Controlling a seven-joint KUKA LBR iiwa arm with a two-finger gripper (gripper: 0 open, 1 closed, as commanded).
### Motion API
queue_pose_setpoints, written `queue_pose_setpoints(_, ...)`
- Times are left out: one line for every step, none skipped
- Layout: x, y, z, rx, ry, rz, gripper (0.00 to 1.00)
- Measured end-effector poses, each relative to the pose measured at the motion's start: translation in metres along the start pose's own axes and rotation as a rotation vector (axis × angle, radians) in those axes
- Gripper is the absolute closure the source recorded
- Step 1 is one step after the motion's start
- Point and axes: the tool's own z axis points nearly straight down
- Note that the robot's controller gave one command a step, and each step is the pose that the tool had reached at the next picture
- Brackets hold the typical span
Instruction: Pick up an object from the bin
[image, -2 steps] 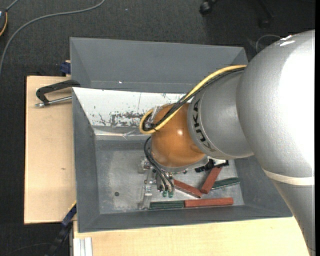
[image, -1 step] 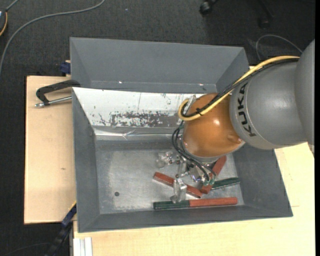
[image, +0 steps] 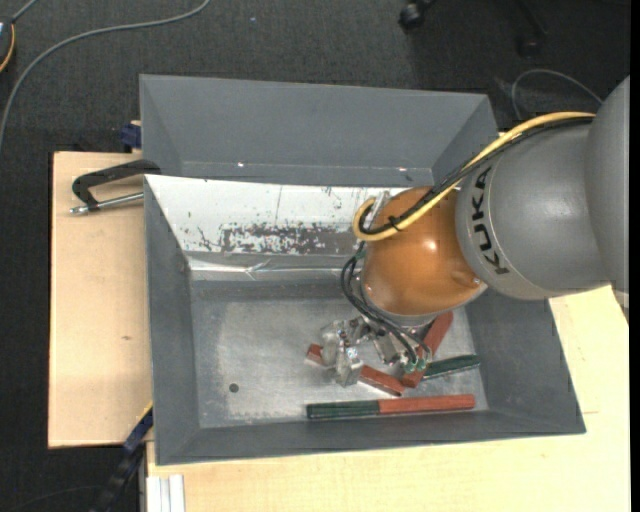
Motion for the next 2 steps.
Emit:
queue_pose_setpoints(0.0, 0.0, 0.0, 0.0, 0.0, 0.0, 0.0)
queue_pose_setpoints(-0.08, -0.058, 0.02, 0.004, -0.008, -0.037, 0.0)
